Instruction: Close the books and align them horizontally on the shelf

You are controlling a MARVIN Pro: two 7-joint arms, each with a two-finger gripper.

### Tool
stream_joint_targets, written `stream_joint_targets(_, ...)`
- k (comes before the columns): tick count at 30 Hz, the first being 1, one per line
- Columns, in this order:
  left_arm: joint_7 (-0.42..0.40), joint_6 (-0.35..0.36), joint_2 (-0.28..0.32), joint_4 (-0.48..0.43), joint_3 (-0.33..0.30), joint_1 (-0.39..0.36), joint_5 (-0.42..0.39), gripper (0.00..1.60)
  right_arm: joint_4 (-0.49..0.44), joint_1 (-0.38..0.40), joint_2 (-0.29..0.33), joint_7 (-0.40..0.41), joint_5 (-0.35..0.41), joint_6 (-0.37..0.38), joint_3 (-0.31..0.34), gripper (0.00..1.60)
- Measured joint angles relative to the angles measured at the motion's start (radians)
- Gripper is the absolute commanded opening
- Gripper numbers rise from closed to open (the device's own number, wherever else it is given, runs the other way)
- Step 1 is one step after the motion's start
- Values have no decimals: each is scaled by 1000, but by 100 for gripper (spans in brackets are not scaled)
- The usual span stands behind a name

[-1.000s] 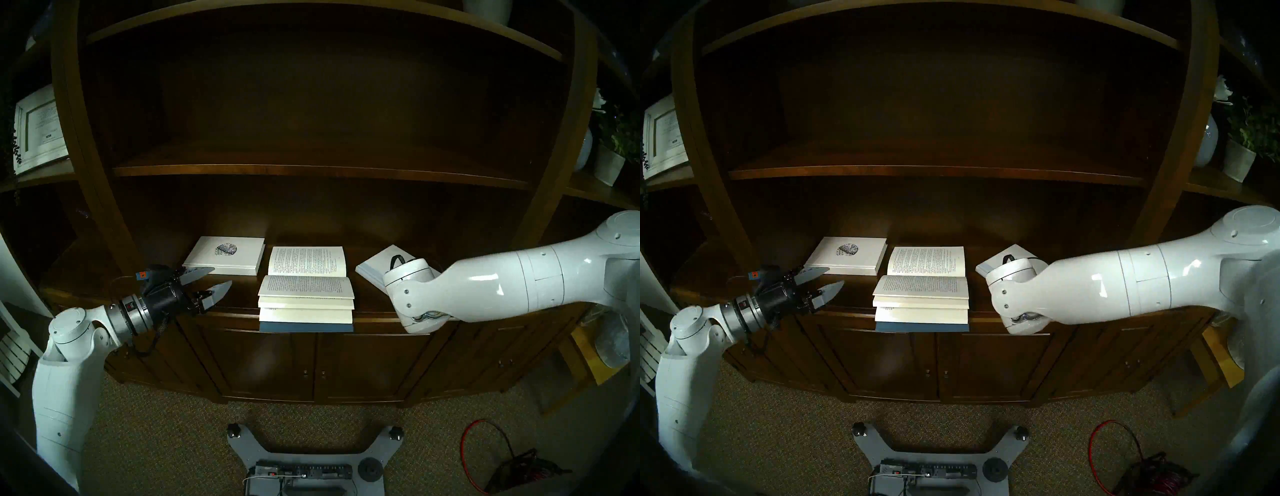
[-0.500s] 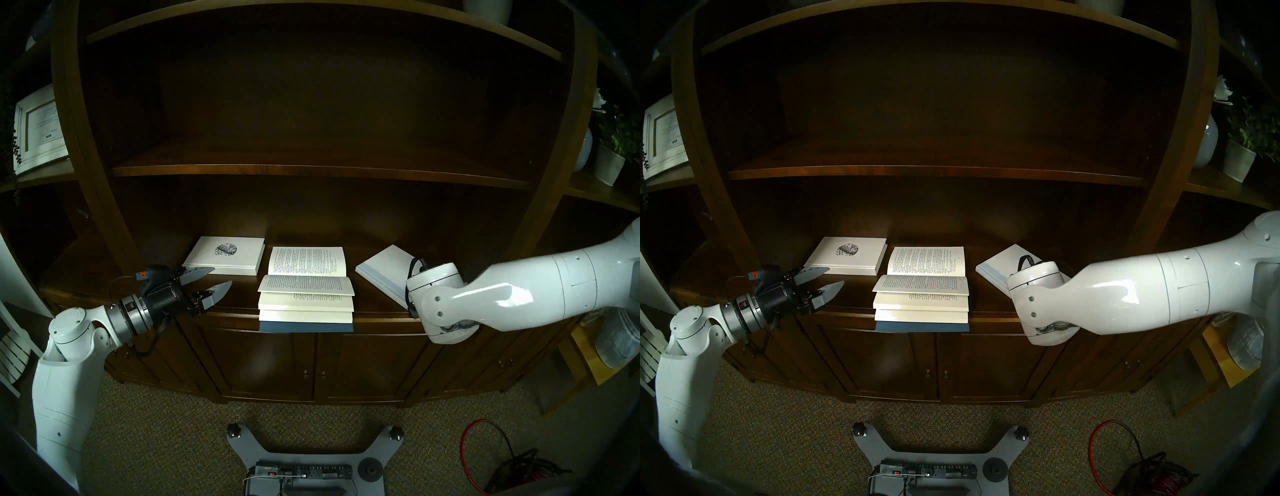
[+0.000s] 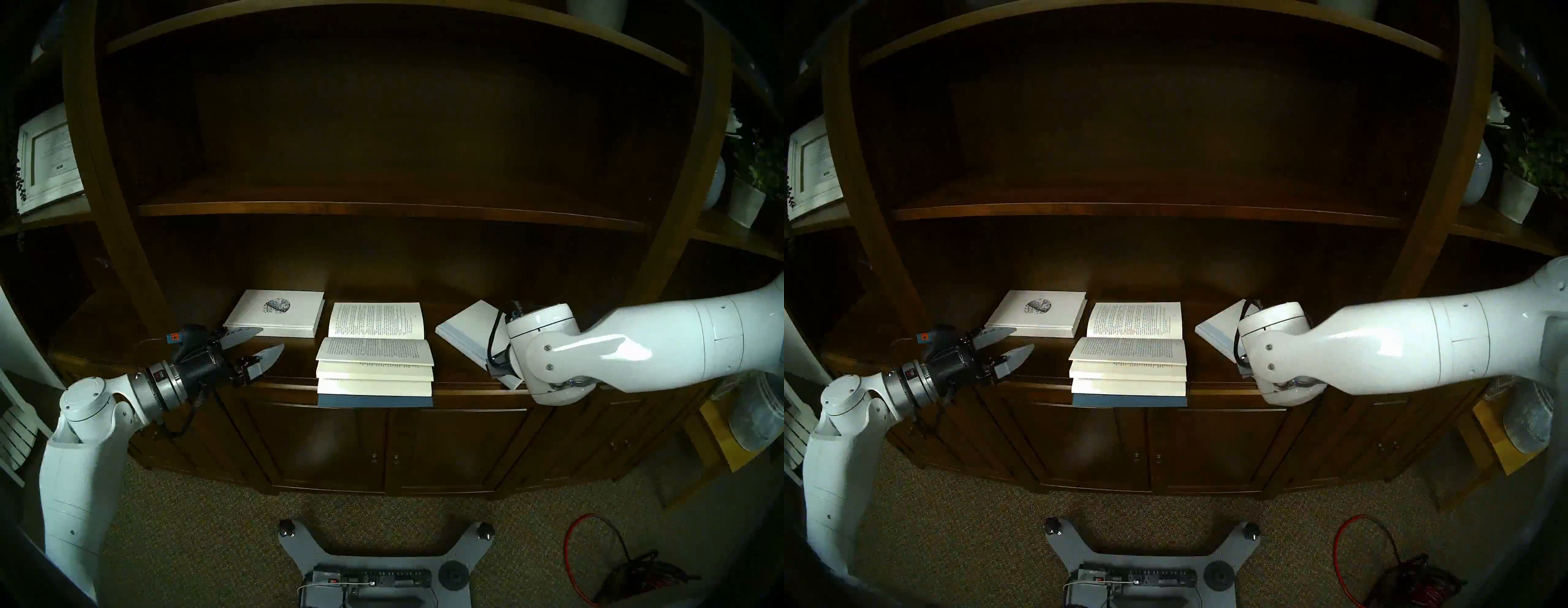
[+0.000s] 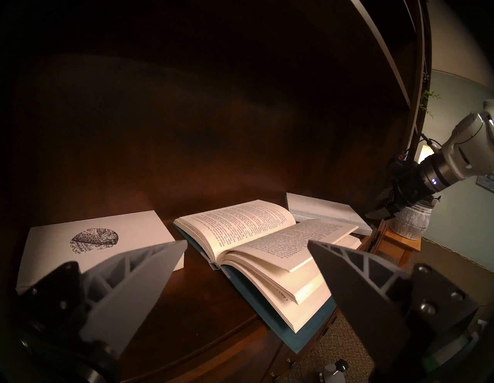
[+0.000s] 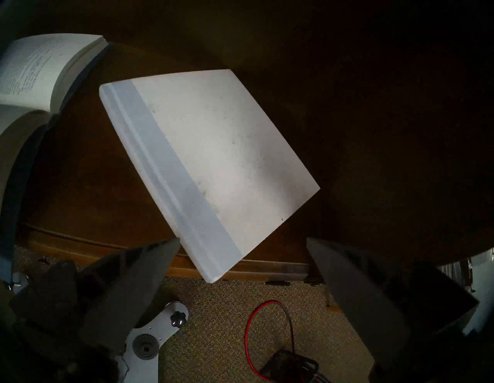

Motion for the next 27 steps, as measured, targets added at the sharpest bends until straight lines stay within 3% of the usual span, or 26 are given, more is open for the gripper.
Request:
stream_joint_targets(12,0,0,0,0,0,0,0,160,87,-48,-107,34,9,8,2,160)
stream_joint_targets(20,0,0,0,0,0,0,0,160,154,-58,-162,-10,97,46,0,160)
stream_joint_targets(27,0,0,0,0,0,0,0,160,186,-66,-187,-13,128,69,-4,160)
